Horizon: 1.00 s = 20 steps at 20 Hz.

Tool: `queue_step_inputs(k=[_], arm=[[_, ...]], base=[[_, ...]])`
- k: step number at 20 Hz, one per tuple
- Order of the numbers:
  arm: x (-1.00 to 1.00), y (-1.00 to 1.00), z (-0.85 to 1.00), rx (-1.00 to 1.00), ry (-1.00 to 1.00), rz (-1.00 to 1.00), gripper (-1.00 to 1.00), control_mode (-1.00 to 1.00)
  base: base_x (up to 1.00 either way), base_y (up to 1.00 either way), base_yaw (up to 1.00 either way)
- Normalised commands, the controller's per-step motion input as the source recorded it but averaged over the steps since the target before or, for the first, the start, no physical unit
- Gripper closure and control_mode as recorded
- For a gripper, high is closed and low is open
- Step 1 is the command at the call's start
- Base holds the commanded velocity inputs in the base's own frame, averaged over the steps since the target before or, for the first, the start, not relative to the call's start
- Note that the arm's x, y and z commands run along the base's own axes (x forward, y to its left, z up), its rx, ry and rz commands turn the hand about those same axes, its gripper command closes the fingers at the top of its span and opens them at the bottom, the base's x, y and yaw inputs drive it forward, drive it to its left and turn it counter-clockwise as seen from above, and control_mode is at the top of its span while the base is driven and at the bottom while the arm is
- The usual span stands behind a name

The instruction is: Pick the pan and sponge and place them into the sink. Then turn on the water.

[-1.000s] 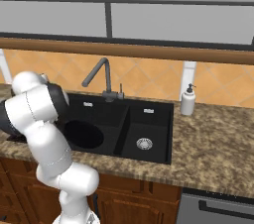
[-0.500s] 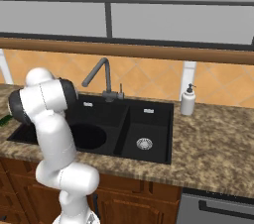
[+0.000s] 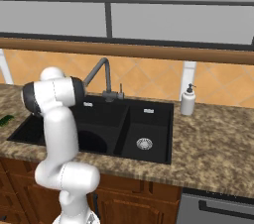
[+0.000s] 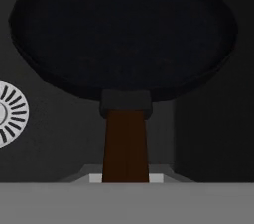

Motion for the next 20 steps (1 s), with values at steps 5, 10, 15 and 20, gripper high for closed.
queue_step_inputs(k=[5, 10, 15, 20], arm=[[0.29, 0.01, -0.46, 0.00, -0.02, -0.09, 1.00, -1.00], [0.31, 0.03, -0.45, 0.00, -0.02, -0.08, 1.00, -1.00], [0.39, 0.18, -0.54, 0.00, -0.07, -0.07, 1.00, -1.00], [0.38, 0.29, -0.51, 0.00, -0.07, -0.07, 1.00, -1.00]], base=[[0.00, 0.00, 0.00], [0.00, 0.00, 0.00], [0.00, 0.00, 0.00], [0.00, 0.00, 0.00]])
